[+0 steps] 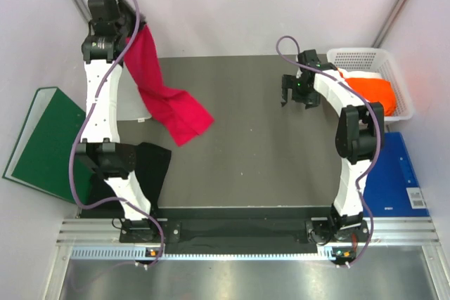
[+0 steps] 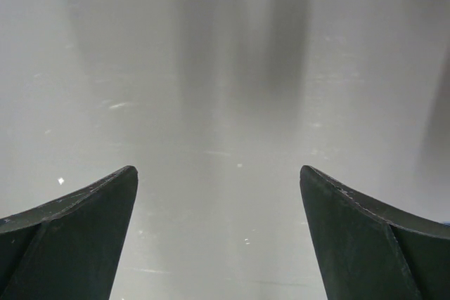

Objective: Fold and stack the t-shirts
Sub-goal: Flatten out the tshirt

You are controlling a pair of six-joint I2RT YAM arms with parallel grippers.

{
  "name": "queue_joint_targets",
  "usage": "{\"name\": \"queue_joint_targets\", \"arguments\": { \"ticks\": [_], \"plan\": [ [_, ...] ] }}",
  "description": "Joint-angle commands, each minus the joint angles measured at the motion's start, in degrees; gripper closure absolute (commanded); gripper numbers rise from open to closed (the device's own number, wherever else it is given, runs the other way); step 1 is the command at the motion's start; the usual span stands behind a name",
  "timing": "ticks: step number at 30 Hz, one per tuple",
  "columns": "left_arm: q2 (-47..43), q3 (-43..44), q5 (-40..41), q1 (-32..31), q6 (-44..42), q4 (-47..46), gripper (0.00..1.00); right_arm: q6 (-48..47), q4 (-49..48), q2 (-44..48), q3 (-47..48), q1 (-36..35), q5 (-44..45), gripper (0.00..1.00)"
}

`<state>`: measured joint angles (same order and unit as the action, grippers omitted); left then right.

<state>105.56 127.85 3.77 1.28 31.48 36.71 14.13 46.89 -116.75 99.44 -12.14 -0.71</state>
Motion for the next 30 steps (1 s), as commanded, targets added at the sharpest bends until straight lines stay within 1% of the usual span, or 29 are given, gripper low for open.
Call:
{"name": "queue_joint_targets", "arguments": {
  "ticks": [1,2,3,4,5,6,7,8,9,10,11,12,13,14,16,18,19,21,22,23,24,25,26,27,28,30],
  "plan": [
    [5.5,9.8,-20.0,-4.2,3.4,-6.9,1.0,2.4,-2.2,4.6,-2.1,1.7,-0.6,0.03],
    [7.4,14.3,-22.6,-6.1,5.6,-7.4,1.0,2.7,-2.3,4.9,-2.5,1.9,-0.4,0.02],
    [10.3,15.8,-28.7,-7.3,6.6,-9.4,1.0,2.8,-2.7,5.1,-3.0,2.4,-0.3,0.03],
    [11.4,16.7,-30.4,-8.6,7.8,-10.7,1.0,3.4,-2.9,5.7,-3.9,2.7,-0.3,0.02],
    [12.3,16.6,-32.1,-11.6,9.9,-12.4,1.0,3.6,-3.0,6.0,-4.3,3.0,-0.3,0.02],
    [12.7,16.5,-34.3,-13.2,10.8,-14.5,1.0,3.9,-3.1,6.4,-4.8,3.5,-0.2,0.02],
    [13.0,16.5,-35.7,-14.8,11.9,-18.3,1.0,4.4,-3.6,7.1,-6.0,3.9,-0.1,0.02],
    [13.6,16.5,-37.0,-17.3,15.0,-20.9,1.0,4.6,-3.8,7.5,-6.6,4.1,-0.1,0.02],
    [14.1,16.5,-38.5,-18.4,17.3,-23.8,1.0,4.9,-4.0,7.9,-7.4,4.6,0.0,0.02],
    [14.5,16.6,-42.4,-19.7,20.0,-30.7,1.0,5.1,-4.8,8.7,-9.0,4.9,-0.1,0.02],
    [15.5,16.6,-44.3,-20.2,26.6,-34.5,1.0,5.4,-5.0,9.2,-9.8,5.2,0.0,0.02],
    [15.9,16.7,-46.1,-20.5,30.1,-38.5,1.0,5.6,-5.2,9.5,-10.7,5.6,0.2,0.03],
    [16.3,16.9,-48.5,-20.5,36.5,-42.6,1.0,5.9,-5.9,10.3,-12.2,5.8,0.2,0.03],
    [16.8,17.8,-49.6,-20.5,38.8,-48.0,1.0,6.0,-6.2,10.7,-13.0,6.0,0.2,0.02],
    [16.6,19.9,-50.2,-19.7,41.2,-48.6,1.0,6.5,-6.8,11.7,-15.2,6.3,0.1,0.02],
    [14.2,19.8,-50.0,-18.5,41.4,-48.7,1.0,6.8,-7.4,12.3,-16.5,6.3,0.1,0.02],
    [12.8,19.1,-49.1,-16.4,41.6,-48.4,1.0,7.0,-7.7,12.9,-17.6,6.3,0.1,0.02],
    [8.2,14.2,-47.9,-13.9,41.4,-48.5,1.0,7.5,-8.5,13.4,-18.8,6.4,0.0,0.03],
    [6.3,8.6,-46.8,-11.2,40.1,-47.4,1.0,7.8,-8.6,13.7,-19.7,6.4,-0.1,0.02],
    [2.0,4.7,-45.0,-9.9,39.3,-47.4,1.0,7.9,-8.9,13.8,-20.1,6.4,-0.1,0.02],
    [-0.2,1.0,-43.6,-8.5,38.2,-44.6,1.0,8.2,-9.3,13.9,-20.4,6.3,-0.3,0.02],
    [-2.4,-7.4,-42.5,-6.3,36.3,-44.4,1.0,8.4,-9.3,14.1,-20.9,6.4,-0.3,0.03],
    [-5.9,-11.2,-41.1,-5.3,35.1,-44.1,1.0,8.6,-9.4,14.1,-20.9,6.4,-0.3,0.03],
    [-7.2,-14.6,-40.6,-4.5,34.3,-41.0,1.0,8.7,-9.6,14.2,-21.0,6.3,-0.4,0.03],
    [-8.3,-21.4,-40.2,-2.7,33.2,-40.4,1.0,8.9,-9.7,14.0,-21.0,6.3,-0.6,0.03],
    [-11.1,-28.0,-39.2,-1.7,32.2,-37.9,1.0,9.3,-10.1,13.8,-20.8,6.2,-1.3,0.03]
  ]
}}
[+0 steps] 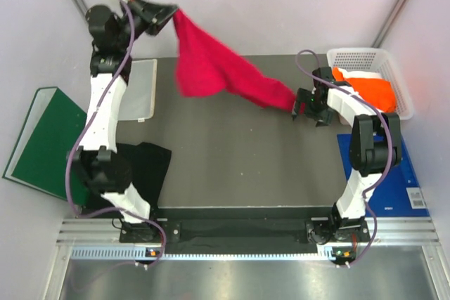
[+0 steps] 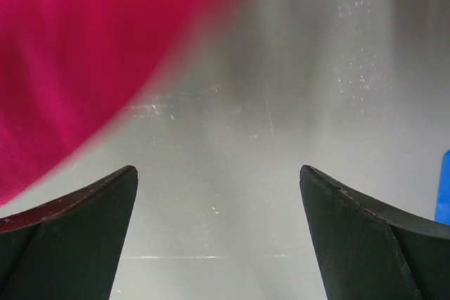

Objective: Fold and stack the t-shirts
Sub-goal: Flatten out the tshirt

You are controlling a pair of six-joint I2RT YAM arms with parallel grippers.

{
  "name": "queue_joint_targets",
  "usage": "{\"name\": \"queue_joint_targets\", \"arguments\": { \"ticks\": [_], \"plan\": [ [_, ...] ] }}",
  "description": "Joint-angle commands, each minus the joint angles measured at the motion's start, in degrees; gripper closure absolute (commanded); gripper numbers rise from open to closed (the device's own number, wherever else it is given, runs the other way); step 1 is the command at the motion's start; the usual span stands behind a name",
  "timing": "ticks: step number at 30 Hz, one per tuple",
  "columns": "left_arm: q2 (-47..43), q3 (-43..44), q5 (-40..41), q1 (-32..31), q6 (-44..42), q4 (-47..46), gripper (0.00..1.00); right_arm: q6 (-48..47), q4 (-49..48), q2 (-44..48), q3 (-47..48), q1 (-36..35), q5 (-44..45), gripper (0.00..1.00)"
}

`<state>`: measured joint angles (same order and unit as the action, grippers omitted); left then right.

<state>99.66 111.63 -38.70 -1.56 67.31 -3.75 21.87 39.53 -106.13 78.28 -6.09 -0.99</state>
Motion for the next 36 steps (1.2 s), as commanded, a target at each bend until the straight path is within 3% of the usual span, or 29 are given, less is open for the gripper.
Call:
{"name": "queue_joint_targets", "arguments": {
  "ticks": [1,4,8,13,27,28,31,32,35,36],
  "plan": [
    [-6.0,-18.8,3.5,3.2,-4.9,3.6,1.0,1.6,-2.7,2.8,0.6,0.1,-1.4,0.03],
    [-9.0,-32.9,6.0,5.7,-6.1,6.5,1.0,1.6,-2.7,2.1,1.7,-1.1,-1.6,0.03],
    [-9.6,-41.3,7.2,9.3,-10.8,10.2,1.0,0.5,-2.2,0.7,3.6,-4.6,-1.1,0.03],
    [-9.3,-37.5,2.8,10.3,-13.7,10.5,1.0,-0.4,-0.8,-1.9,6.7,-6.7,-0.9,0.04],
    [-9.7,-32.6,3.4,10.2,-14.9,11.5,1.0,1.0,-7.4,-13.7,13.4,-6.8,0.3,0.06],
    [-9.6,-32.4,3.5,10.1,-15.0,11.9,1.0,1.0,-7.6,-14.9,14.3,-6.8,-0.7,0.1],
    [-9.7,-31.7,3.7,10.2,-15.5,12.6,1.0,1.1,-4.7,-19.2,18.9,-7.0,-4.7,0.37],
    [-9.7,-31.4,3.9,10.1,-15.7,13.2,1.0,1.2,-3.9,-19.8,19.7,-7.2,-5.8,0.58],
    [-10.5,-30.9,4.3,10.2,-16.3,14.7,1.0,0.8,-1.2,-19.5,19.9,-7.4,-6.7,0.97],
    [-10.8,-30.8,4.6,10.2,-16.7,15.2,1.0,0.5,-1.0,-17.6,18.1,-7.4,-6.7,1.0]
  ]
}}
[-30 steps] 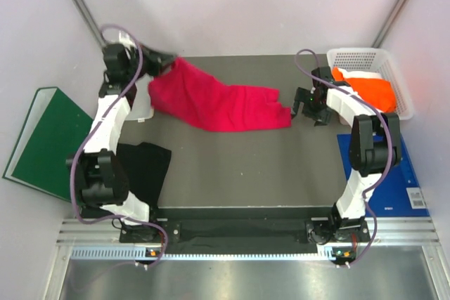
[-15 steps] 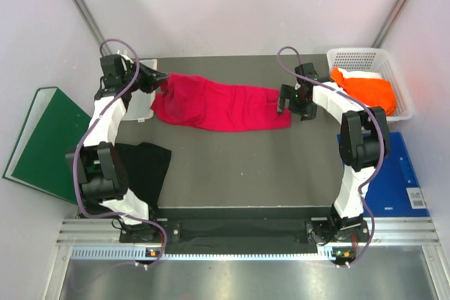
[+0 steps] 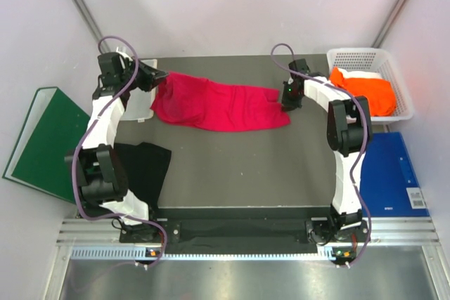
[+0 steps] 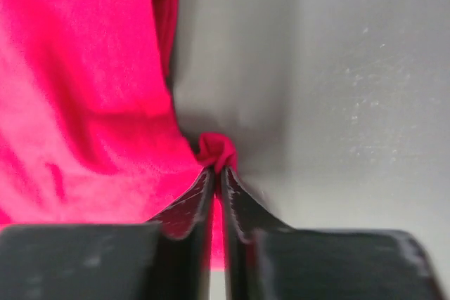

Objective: Fold and stack the t-shirts
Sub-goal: Flatten out the tshirt

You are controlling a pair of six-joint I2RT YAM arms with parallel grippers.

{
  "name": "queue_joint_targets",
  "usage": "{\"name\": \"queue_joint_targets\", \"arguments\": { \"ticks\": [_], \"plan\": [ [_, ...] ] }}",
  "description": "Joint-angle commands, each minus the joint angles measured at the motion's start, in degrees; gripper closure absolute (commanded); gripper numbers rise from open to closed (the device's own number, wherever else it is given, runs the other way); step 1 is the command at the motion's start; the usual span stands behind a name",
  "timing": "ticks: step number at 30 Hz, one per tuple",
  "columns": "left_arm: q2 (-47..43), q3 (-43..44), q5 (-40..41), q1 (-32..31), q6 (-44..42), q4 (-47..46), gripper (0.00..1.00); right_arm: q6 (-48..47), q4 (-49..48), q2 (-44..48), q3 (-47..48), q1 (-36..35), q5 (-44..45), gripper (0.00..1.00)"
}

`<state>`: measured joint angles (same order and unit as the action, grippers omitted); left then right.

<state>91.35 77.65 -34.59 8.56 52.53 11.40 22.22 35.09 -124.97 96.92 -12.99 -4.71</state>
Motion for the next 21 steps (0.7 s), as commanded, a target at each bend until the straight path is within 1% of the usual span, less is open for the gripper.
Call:
{"name": "queue_joint_targets", "arguments": {
  "ticks": [1,5,6,8,9,10,13,14,15,16,18,19,20,21],
  "plan": [
    [-3.2,3.3,0.7,0.1,-2.1,0.3,1.0,-0.2,3.3,2.6,-1.9,-0.5,-2.9,1.0],
    [-4.9,4.7,0.9,0.0,-4.4,3.8,1.0,-1.6,3.9,10.6,-7.4,-0.4,-3.3,1.0],
    [-5.4,5.5,0.8,0.0,-5.8,5.7,1.0,-2.2,5.2,13.9,-8.8,-0.4,-3.5,1.0],
    [-7.8,6.3,1.5,0.0,-7.7,8.2,1.0,-2.6,6.5,17.5,-10.2,-0.4,-4.4,1.0],
    [-9.0,6.9,2.1,0.0,-9.9,9.2,1.0,-3.0,7.9,21.2,-11.2,-0.5,-4.8,1.0],
    [-11.3,7.2,2.5,0.1,-11.1,11.9,1.0,-3.1,8.8,23.2,-11.7,-0.5,-5.0,1.0],
    [-16.3,8.4,4.3,0.0,-14.8,15.7,1.0,-4.1,12.7,30.3,-13.0,-0.4,-7.8,1.0],
    [-17.5,9.0,5.0,0.0,-15.4,16.8,1.0,-4.9,13.3,32.0,-13.3,-0.3,-10.0,1.0],
    [-18.6,10.4,7.2,0.1,-16.0,17.1,1.0,-5.4,13.4,35.8,-13.5,-0.4,-11.4,1.0],
    [-20.6,11.1,9.0,0.1,-16.0,17.3,1.0,-6.0,12.7,37.7,-13.4,-0.4,-12.4,1.0],
    [-21.3,12.9,11.8,0.0,-15.6,16.4,1.0,-6.0,11.8,41.0,-11.9,0.0,-12.9,1.0],
    [-20.6,13.5,13.4,0.1,-15.4,15.9,1.0,-5.9,11.2,41.3,-11.0,0.5,-13.0,1.0],
    [-19.6,14.1,13.8,0.1,-15.5,15.7,1.0,-5.3,9.7,41.1,-10.2,2.1,-13.2,1.0],
    [-16.2,15.8,14.0,0.1,-15.9,15.4,1.0,-5.0,8.6,39.3,-8.8,3.1,-13.7,1.0]
  ]
}}
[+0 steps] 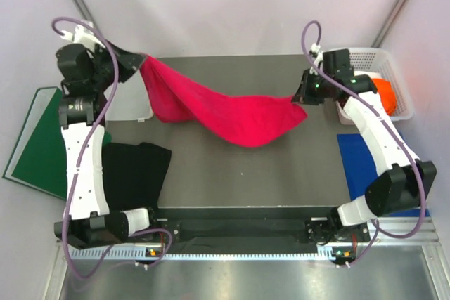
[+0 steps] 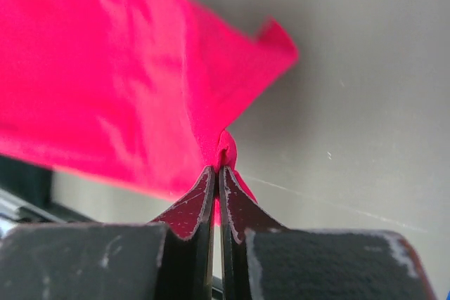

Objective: Fold and stack the t-shirts
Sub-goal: Flatten out the tshirt

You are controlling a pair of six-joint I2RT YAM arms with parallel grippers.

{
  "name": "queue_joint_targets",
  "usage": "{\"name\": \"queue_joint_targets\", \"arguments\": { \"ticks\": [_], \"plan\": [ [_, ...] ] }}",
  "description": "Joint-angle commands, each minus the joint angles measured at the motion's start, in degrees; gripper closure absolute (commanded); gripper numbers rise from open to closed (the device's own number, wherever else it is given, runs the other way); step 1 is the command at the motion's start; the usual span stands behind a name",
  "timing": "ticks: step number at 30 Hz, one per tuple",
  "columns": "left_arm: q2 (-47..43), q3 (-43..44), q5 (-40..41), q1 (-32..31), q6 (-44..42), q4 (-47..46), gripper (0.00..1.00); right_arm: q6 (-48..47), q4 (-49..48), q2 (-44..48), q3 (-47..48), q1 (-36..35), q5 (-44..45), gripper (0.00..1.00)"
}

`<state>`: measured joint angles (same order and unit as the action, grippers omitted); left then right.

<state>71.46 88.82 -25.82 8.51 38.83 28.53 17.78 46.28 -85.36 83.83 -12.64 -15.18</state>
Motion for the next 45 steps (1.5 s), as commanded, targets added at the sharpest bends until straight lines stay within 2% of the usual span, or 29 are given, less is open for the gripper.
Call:
{"name": "queue_joint_targets", "arguments": {
  "ticks": [1,5,6,8,9,11,13,17,22,25,26,28,29,31,32,33,34,35,36,37,38,40,44,45],
  "plan": [
    [5.8,5.5,4.6,0.0,-2.3,-1.9,1.0,-0.2,-3.4,-1.8,5.0,3.7,-4.0,1.0],
    [17.6,11.2,0.2,0.0,-0.5,-3.8,1.0,4.4,-9.0,-11.6,8.8,9.3,-8.2,1.0],
    [22.8,15.5,-1.3,0.2,0.1,-4.0,1.0,5.2,-10.8,-15.3,11.6,9.7,-9.0,1.0],
    [27.2,20.8,-3.2,0.2,0.2,-3.4,1.0,6.7,-12.1,-18.7,18.3,10.3,-9.5,1.0],
    [30.5,26.4,-3.2,0.2,0.1,-2.4,1.0,7.0,-11.0,-21.6,21.2,10.2,-9.5,1.0],
    [32.9,31.5,-3.1,0.2,-0.1,-2.5,1.0,6.9,-9.9,-23.7,28.4,10.1,-9.5,1.0],
    [34.4,36.4,-3.7,0.1,0.3,-3.7,1.0,6.7,-9.5,-24.1,30.5,10.0,-9.4,1.0],
    [32.7,35.1,-6.7,0.2,2.1,-7.4,1.0,6.0,-11.0,-19.7,26.5,9.8,-10.0,1.0],
    [25.8,22.7,-10.0,0.0,4.6,-10.3,1.0,6.0,-12.2,-8.1,12.3,9.2,-9.8,1.0],
    [20.3,9.8,-10.3,-0.1,4.2,-10.2,1.0,5.4,-8.8,-3.3,-0.6,8.9,-8.5,1.0],
    [18.8,2.1,-10.1,-0.2,4.1,-9.4,1.0,5.4,-8.0,-1.1,-8.4,8.8,-7.7,1.0],
    [14.0,-5.5,-8.4,-0.4,3.2,-7.1,1.0,5.8,-7.8,0.6,-16.0,8.6,-7.2,1.0],
    [11.0,-12.8,-7.2,-0.6,2.0,-6.0,1.0,6.0,-7.7,1.3,-22.2,8.3,-6.1,1.0],
    [8.9,-18.8,-4.7,-0.6,0.4,0.5,1.0,5.8,-4.7,0.8,-26.5,7.6,-4.5,0.99],
    [8.5,-22.6,-1.8,-0.7,-2.0,3.3,1.0,5.6,-3.8,-0.6,-29.5,7.5,-3.8,0.8],
    [9.0,-23.8,-0.7,-0.6,-3.4,10.9,1.0,4.7,-1.2,-1.4,-30.4,7.3,-4.1,0.72],
    [9.8,-24.5,0.3,-0.6,-4.9,14.5,1.0,4.0,-0.2,-2.1,-30.7,6.4,-3.9,0.63],
    [12.2,-25.4,1.1,-0.7,-8.6,18.0,1.0,3.0,0.9,-2.1,-30.3,6.0,-2.8,0.43],
    [13.8,-25.0,2.1,-0.5,-10.4,21.1,1.0,2.6,2.1,-1.6,-29.5,5.8,-1.7,0.34],
    [15.3,-24.4,4.3,-1.0,-11.7,28.1,1.0,2.6,2.5,-0.9,-28.5,5.6,-0.5,0.25],
    [17.2,-24.8,5.6,-0.9,-14.1,29.7,1.0,2.7,2.7,-0.1,-25.4,5.7,2.0,0.08],
    [17.9,-25.5,7.6,-0.9,-15.5,32.8,1.0,2.5,1.6,-0.8,-19.5,5.7,4.1,0.01],
    [15.6,-27.1,10.6,-0.9,-15.7,34.0,0.98,2.3,-1.1,-11.7,-9.1,5.8,3.3,0.01],
    [15.3,-26.9,10.4,-1.0,-15.7,34.0,0.83,2.0,-1.8,-13.9,-7.1,5.7,3.0,0.01]
  ]
}}
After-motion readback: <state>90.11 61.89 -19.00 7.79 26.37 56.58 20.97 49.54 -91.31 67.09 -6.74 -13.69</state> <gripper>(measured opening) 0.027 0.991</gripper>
